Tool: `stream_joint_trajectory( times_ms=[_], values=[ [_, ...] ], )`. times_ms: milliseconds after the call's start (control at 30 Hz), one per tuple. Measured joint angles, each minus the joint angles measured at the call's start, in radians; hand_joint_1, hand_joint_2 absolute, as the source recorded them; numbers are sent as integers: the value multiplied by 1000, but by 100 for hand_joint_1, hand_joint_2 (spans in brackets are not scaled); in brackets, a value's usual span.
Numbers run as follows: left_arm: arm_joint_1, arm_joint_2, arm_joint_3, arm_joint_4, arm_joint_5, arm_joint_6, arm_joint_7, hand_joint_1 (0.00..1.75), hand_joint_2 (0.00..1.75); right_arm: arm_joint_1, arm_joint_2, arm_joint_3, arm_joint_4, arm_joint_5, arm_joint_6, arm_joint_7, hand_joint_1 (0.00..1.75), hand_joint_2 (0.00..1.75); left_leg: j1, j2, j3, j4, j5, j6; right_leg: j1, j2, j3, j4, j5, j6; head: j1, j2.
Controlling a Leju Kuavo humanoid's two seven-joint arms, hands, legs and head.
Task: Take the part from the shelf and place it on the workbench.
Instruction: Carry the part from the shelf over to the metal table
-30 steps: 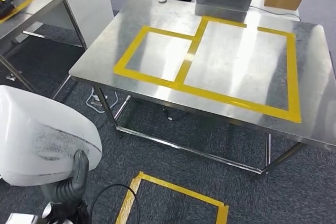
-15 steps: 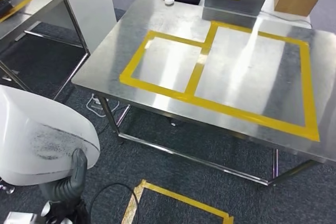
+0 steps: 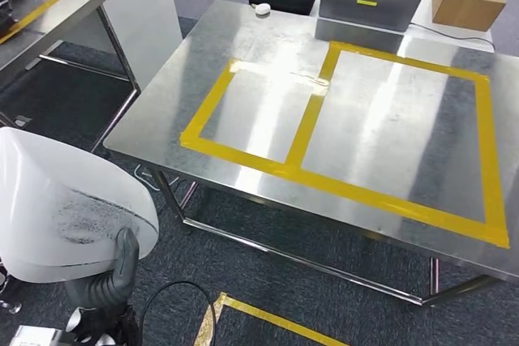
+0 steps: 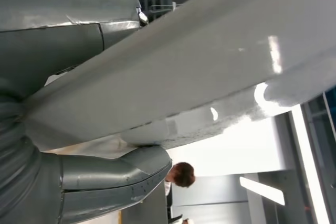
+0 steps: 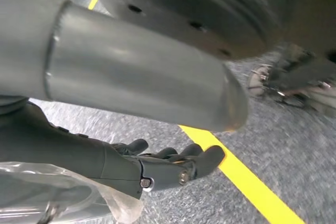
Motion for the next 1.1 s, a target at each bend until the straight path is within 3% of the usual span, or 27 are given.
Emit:
stream_joint_trajectory(
  times_ms=[100, 133, 167, 200, 233, 267, 300, 367, 433, 467, 533, 567, 633, 667, 700, 767, 833, 900, 933, 967, 1033, 1100],
  values=[
    [-1, 1, 0, 1, -13, 8, 0, 175, 175, -3, 0, -10, 0, -7, -1, -1, 0, 0, 6, 1, -87, 149, -73, -15, -5, 12, 17, -9, -9, -5, -4, 0],
    [0, 2, 0, 1, -15, 9, 0, 175, 175, -3, 0, -12, 0, -7, -1, -1, 0, 0, 8, 1, -117, 188, -88, -19, -6, 19, 20, -8, -13, -5, -3, 0],
    [0, 2, 0, 2, -17, 10, 0, 175, 175, -3, 0, -13, 0, -8, -1, -1, 0, 0, 11, 1, -135, 198, -81, -23, -7, 27, 25, -8, -18, -3, -3, 0],
    [0, 3, 0, 2, -19, 10, 0, 175, 175, -3, 0, -14, 0, -8, -1, -1, 0, 0, 13, 0, -138, 175, -50, -26, -8, 36, 32, -8, -23, -1, -3, 0],
    [0, 4, 0, 2, -23, 11, 0, 175, 175, -2, 0, -14, 0, -8, -1, -1, 0, 0, 16, -3, -127, 123, 0, -28, -10, 47, 41, -7, -28, 3, -3, 0],
    [0, 5, 0, 3, -29, 13, 2, 175, 175, -1, 0, -15, 0, -7, 0, 0, 0, 0, 20, -17, -113, 67, 45, -31, -12, 57, 46, -8, -33, 7, -3, 0],
    [1, 6, 0, 4, -37, 17, 4, 175, 175, -2, 0, -17, 0, -7, 0, 0, 0, 0, 22, -33, -104, 17, 66, -32, -14, 67, 51, -6, -36, 13, -3, 0],
    [4, 9, 0, 7, -58, 28, 10, 175, 175, -6, 0, -19, 0, -6, 0, 0, 0, 0, 20, -56, -97, -24, 72, -24, -16, 85, 45, -3, -44, 26, -4, 0],
    [5, 10, -1, 10, -74, 37, 14, 175, 175, -5, 0, -21, 0, -5, 0, 1, 0, 0, 18, -43, -91, -34, 78, -6, -19, 101, 40, -3, -51, 41, -4, 0],
    [3, 10, -1, 10, -81, 41, 17, 175, 175, -3, 0, -22, 0, -5, 1, 2, 0, 0, 18, -33, -86, -38, 81, 3, -19, 93, 38, 0, -57, 47, -3, 0],
    [0, 10, -2, 11, -96, 45, 22, 175, 175, -4, 0, -25, 0, -6, 2, 2, 0, 0, 19, -11, -78, -47, 83, 16, -17, 50, 10, 60, -93, 54, 2, 0],
    [0, 10, -2, 12, -102, 47, 25, 175, 175, -5, 0, -26, 0, -6, 2, 2, 0, 0, 17, 1, -76, -48, 81, 20, -15, 22, -23, 121, -123, 56, 3, 0],
    [1, 10, -2, 15, -108, 47, 27, 175, 175, -7, 0, -28, 0, -6, 4, 2, 0, 0, 11, 25, -74, -48, 75, 26, -15, -2, -101, 254, -172, 59, 5, 0],
    [1, 11, -2, 17, -112, 48, 28, 175, 175, -7, 0, -28, 0, -6, 5, 2, 0, 0, 9, 36, -71, -48, 71, 27, -15, -5, -123, 285, -171, 58, 5, 0],
    [1, 11, -2, 19, -119, 50, 30, 175, 175, -5, 0, -28, 0, -6, 6, 2, 0, 0, 7, 46, -66, -48, 66, 27, -14, -7, -125, 277, -149, 55, 5, 0],
    [0, 14, -3, 23, -142, 58, 45, 175, 175, -4, 0, -29, 0, -6, 10, 3, 0, 0, 3, 65, -50, -48, 54, 26, -7, -29, -75, 159, -67, 41, 5, 0],
    [-2, 19, -7, 29, -183, 69, 72, 175, 175, -6, 0, -30, 0, -6, 15, 3, 0, 0, -2, 83, -36, -47, 41, 19, 8, -76, -18, 46, -20, 23, 5, 0],
    [-6, 30, -12, 39, -241, 81, 100, 175, 175, -10, 0, -30, 0, -6, 19, 3, 0, 0, -7, 104, -30, -49, 35, 11, 18, -91, -2, 16, -19, 15, 5, 0],
    [-9, 35, -15, 44, -268, 86, 110, 175, 175, -10, -1, -30, 0, -6, 20, 4, 0, 0, -8, 115, -26, -52, 33, 8, 16, -79, -3, 12, -18, 13, 5, 0],
    [-13, 41, -17, 48, -293, 91, 118, 175, 175, -10, -1, -31, 0, -5, 22, 4, 0, 0, -7, 111, -24, -50, 28, 4, 13, -66, -1, 6, -16, 10, 4, 0],
    [-18, 51, -20, 52, -328, 100, 129, 175, 175, -10, -1, -31, 0, -4, 27, 6, 0, 0, -4, 68, -40, -2, -4, -6, 4, -42, 7, -5, -11, 2, 2, 0],
    [-19, 63, -21, 57, -361, 110, 140, 175, 175, -12, -1, -32, 0, -3, 30, 6, 0, 0, 0, 26, -101, 123, -60, -13, -1, -17, 12, -7, -11, -3, 0, 0]
  ],
)
